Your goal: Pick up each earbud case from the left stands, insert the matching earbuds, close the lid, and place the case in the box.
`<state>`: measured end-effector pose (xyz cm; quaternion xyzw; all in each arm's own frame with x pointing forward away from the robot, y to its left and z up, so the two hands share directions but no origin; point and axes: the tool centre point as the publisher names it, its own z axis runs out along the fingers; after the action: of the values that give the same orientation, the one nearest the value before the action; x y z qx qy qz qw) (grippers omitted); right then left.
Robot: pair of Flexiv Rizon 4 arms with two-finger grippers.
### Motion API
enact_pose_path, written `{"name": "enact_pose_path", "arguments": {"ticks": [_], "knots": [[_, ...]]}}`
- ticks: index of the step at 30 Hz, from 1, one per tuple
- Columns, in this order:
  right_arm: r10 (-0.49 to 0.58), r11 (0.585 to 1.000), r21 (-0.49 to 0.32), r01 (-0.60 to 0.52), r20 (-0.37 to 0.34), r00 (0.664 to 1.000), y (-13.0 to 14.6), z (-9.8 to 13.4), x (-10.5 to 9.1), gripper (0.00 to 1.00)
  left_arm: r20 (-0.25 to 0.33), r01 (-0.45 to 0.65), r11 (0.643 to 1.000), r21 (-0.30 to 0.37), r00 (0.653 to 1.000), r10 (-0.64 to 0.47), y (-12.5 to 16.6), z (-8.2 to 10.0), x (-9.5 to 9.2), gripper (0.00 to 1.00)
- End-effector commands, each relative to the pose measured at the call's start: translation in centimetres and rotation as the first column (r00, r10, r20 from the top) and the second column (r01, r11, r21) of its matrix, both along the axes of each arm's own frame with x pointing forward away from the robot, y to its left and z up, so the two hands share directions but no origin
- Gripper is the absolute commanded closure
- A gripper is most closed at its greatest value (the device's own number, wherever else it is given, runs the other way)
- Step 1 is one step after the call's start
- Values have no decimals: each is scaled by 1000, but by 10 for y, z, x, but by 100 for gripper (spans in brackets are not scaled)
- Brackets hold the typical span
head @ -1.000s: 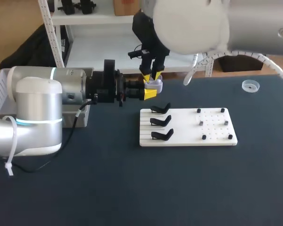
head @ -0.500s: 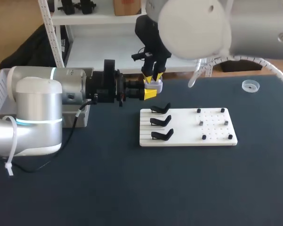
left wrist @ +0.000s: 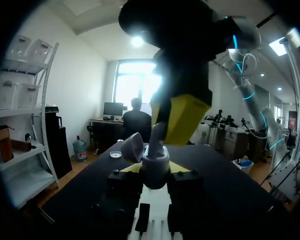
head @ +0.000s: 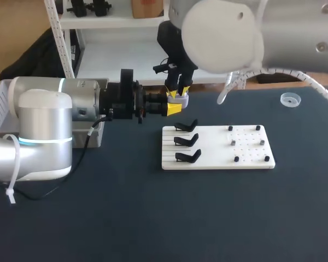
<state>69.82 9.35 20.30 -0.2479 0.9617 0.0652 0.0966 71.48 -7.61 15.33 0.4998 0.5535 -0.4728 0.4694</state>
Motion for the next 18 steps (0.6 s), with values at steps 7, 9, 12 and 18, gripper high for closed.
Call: {"name": "enact_pose_path", "arguments": {"ticks": [7,9,12,18], "knots": [[-3,1000,-5,3,6,1000,0,-3,3,100,2,-2,1000,-2,1000,2,0,-1,0,100],[-3,1000,-7,3,8,1000,1,-4,3,100,2,-2,1000,-2,1000,2,0,-1,0,100],[-1,1000,-10,1,8,1000,2,-4,3,100,2,-2,1000,-2,1000,2,0,-1,0,100],[5,1000,-13,-5,10,1000,3,-4,2,80,2,-2,1000,-2,1000,2,0,-1,0,100]]}}
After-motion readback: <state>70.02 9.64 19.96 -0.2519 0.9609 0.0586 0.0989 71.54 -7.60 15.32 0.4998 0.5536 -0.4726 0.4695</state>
